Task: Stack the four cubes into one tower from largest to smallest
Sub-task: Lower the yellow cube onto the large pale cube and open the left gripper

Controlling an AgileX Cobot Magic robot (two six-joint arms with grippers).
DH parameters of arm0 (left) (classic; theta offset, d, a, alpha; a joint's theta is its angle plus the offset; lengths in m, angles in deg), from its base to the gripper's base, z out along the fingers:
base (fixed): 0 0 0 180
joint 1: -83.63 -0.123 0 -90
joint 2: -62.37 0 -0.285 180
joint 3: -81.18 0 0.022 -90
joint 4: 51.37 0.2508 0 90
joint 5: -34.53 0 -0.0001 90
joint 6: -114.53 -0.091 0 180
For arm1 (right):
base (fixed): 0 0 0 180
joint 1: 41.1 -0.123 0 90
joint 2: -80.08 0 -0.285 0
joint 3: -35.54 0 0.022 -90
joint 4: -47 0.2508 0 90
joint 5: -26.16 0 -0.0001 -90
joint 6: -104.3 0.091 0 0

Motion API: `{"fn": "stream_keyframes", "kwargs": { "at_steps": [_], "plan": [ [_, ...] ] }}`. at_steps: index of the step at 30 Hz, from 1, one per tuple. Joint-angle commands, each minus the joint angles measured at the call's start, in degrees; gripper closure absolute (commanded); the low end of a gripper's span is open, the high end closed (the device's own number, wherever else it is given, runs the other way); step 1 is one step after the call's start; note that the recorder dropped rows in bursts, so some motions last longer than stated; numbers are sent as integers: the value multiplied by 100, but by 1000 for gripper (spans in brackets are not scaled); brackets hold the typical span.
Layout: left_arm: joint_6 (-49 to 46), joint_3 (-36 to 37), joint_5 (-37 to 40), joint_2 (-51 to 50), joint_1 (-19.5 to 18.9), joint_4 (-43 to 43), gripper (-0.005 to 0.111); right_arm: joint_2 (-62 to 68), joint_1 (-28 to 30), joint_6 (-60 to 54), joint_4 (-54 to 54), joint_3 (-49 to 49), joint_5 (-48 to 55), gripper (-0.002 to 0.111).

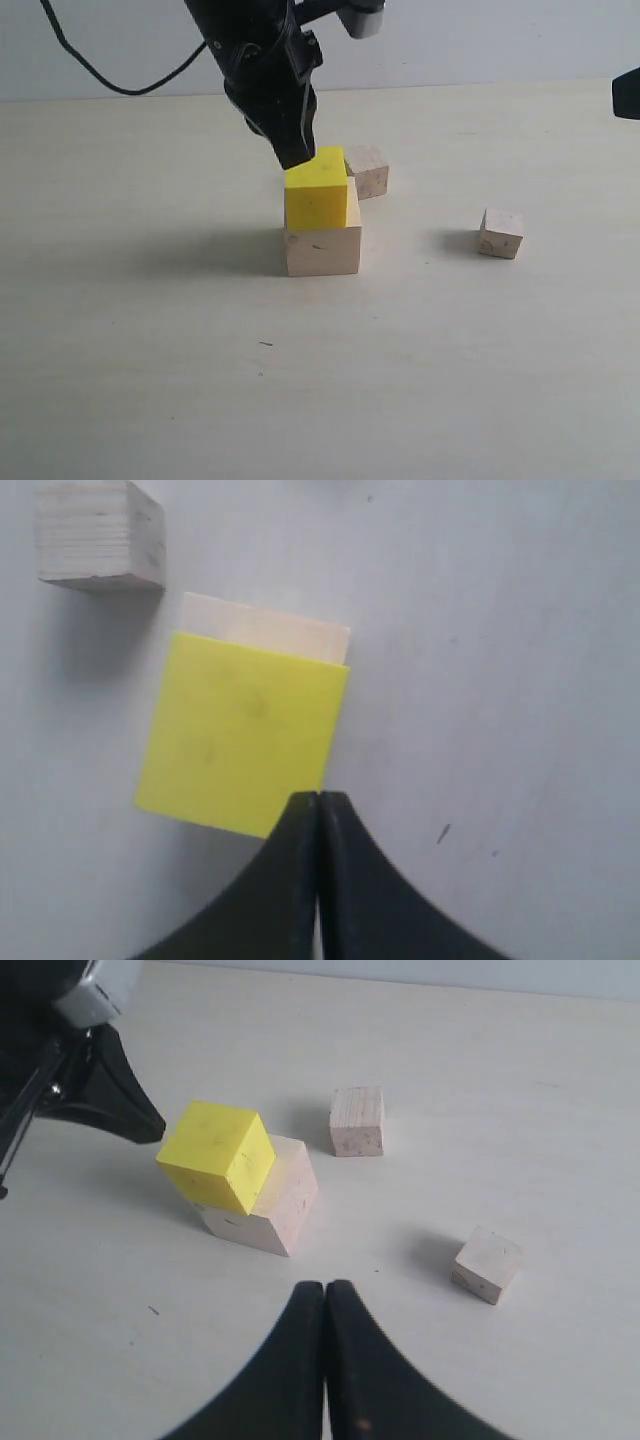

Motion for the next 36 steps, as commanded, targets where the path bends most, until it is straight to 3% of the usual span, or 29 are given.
{"fn": "stream_keyframes", "kwargs": {
  "at_steps": [1,23,36],
  "plan": [
    [-247,321,-14,-59,40,-605,107,-34,-15,9,-16,19,-68,108],
    [-356,582,-16,-582,40,-439,107,-11,-15,9,-63,19,-68,108],
    [-376,582,-497,-591,40,-426,107,-11,-15,9,-63,19,-86,108]
  ]
}}
